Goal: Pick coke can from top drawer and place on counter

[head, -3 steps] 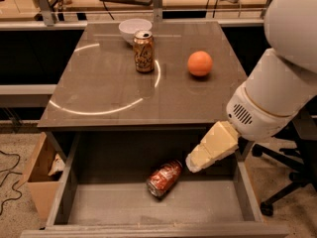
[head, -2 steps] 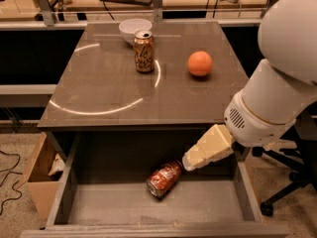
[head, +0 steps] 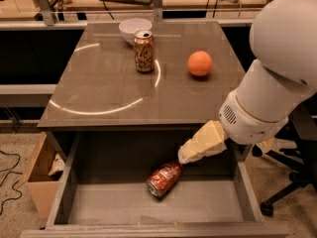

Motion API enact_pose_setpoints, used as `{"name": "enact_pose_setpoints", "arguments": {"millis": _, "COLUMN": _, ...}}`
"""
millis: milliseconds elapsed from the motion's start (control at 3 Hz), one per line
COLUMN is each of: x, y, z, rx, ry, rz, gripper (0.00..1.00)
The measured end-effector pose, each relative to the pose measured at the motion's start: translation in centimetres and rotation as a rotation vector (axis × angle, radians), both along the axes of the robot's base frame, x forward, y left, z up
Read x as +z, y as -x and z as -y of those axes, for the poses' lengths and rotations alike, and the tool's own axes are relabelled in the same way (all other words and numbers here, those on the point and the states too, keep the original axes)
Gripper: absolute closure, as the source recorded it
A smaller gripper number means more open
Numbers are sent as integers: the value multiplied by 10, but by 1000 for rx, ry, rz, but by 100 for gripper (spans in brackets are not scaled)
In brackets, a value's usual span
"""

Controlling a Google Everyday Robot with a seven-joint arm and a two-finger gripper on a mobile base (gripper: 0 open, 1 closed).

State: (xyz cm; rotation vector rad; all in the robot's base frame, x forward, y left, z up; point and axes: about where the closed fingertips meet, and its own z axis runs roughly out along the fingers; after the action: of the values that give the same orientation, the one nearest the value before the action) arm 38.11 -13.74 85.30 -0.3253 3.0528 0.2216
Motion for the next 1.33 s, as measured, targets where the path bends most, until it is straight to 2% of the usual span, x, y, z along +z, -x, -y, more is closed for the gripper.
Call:
{"name": "enact_pose_setpoints", "arguments": {"millis": 333, "x": -29, "y": -8, "z": -7, "rx": -51, "ry": 56, "rz": -84, "gripper": 0}}
{"name": "enact_pose_setpoints", "arguments": {"millis": 667, "x": -54, "y": -13, "z": -14, "rx": -182, "ry": 100, "rz": -132, "gripper": 0}}
{"name": "enact_pose_setpoints", "arguments": {"millis": 1000, "x": -71, "y": -17, "z": -19, "rx": -333, "ry": 124, "rz": -142, "gripper": 0}}
{"name": "enact_pose_setpoints", "arguments": {"millis": 1333, "x": -81, "y": -18, "z": -30, "rx": -461, "ry": 133, "rz": -112, "gripper": 0}}
